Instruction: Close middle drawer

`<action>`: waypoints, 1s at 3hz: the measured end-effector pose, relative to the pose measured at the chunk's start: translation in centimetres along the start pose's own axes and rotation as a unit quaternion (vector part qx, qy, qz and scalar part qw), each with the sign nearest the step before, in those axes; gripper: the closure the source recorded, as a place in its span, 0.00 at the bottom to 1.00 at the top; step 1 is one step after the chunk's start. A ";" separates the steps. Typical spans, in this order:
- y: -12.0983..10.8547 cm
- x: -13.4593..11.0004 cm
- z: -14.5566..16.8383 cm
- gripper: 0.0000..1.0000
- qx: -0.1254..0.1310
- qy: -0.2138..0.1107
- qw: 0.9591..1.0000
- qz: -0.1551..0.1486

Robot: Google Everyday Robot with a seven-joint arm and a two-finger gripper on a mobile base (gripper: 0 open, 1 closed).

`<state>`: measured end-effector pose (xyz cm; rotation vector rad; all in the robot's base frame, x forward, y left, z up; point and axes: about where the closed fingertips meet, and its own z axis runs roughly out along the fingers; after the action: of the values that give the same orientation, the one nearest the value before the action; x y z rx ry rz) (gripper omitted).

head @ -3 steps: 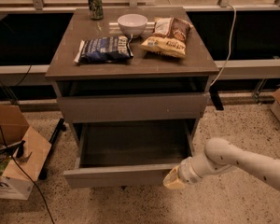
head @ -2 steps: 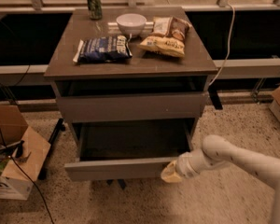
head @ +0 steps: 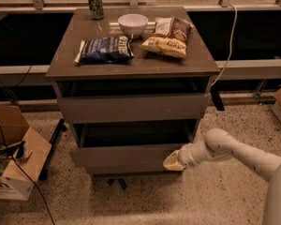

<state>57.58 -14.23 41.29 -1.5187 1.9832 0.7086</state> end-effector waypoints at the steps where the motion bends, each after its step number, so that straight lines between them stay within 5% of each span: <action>1: 0.0 0.0 0.0 1.00 0.000 0.000 1.000 0.000; 3: -6.0 -1.4 0.5 1.00 0.102 -0.036 0.994 -0.027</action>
Offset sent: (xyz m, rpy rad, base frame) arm 0.0567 0.0072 0.0011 0.0072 -0.2132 -0.0963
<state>63.72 -14.30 41.41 -1.4016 1.8905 0.5142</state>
